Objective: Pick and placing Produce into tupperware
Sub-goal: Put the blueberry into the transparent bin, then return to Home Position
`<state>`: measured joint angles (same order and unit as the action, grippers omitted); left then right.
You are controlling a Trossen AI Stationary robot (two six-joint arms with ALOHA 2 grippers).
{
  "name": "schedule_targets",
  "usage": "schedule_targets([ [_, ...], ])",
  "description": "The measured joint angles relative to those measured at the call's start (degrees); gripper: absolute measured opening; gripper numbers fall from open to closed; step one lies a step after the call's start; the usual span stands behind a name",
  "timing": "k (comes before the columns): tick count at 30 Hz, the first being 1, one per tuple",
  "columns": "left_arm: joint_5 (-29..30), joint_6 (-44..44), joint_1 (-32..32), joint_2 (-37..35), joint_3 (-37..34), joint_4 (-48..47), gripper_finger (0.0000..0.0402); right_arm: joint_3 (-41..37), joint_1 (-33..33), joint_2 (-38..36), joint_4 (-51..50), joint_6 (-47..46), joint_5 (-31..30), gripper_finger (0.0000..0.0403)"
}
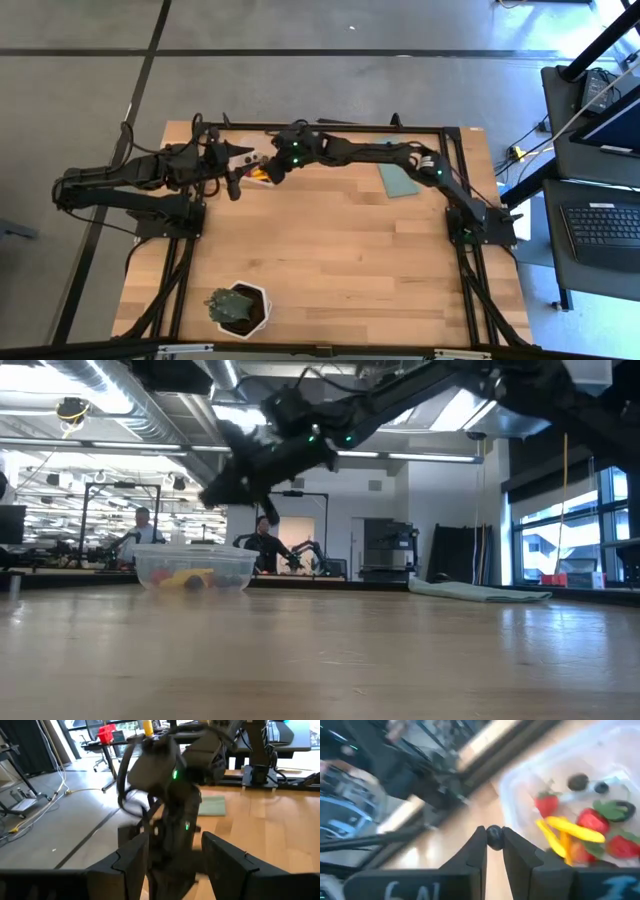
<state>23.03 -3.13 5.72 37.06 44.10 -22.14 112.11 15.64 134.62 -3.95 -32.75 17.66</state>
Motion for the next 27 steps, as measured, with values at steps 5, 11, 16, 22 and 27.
schedule_targets([
  [5, 0.01, -0.01, 0.02, 0.0, 0.0, -0.1, 0.0176, 6.05, 0.02, 5.17, -7.9, 4.78, -5.81, 0.0051],
  [11, 0.01, -0.01, 0.0, 0.0, 0.0, -0.12, 0.0176, 10.09, 0.07, 9.04, -13.64, 6.95, -9.43, 0.0051],
  [16, 0.01, -0.01, 0.0, 0.0, 0.0, -0.12, 0.0176, 10.45, 0.0, 9.41, -13.72, 6.97, -9.22, 0.007],
  [22, 0.01, -0.03, 0.02, 0.0, 0.0, -0.12, 0.0176, 10.45, 0.0, 9.3, -13.8, 6.12, -9.15, 0.0102],
  [27, 0.01, -0.09, 0.0, 0.0, 0.0, -0.12, 0.0176, 10.45, 0.0, 9.3, -13.59, 6.74, -9.01, 0.0123],
])
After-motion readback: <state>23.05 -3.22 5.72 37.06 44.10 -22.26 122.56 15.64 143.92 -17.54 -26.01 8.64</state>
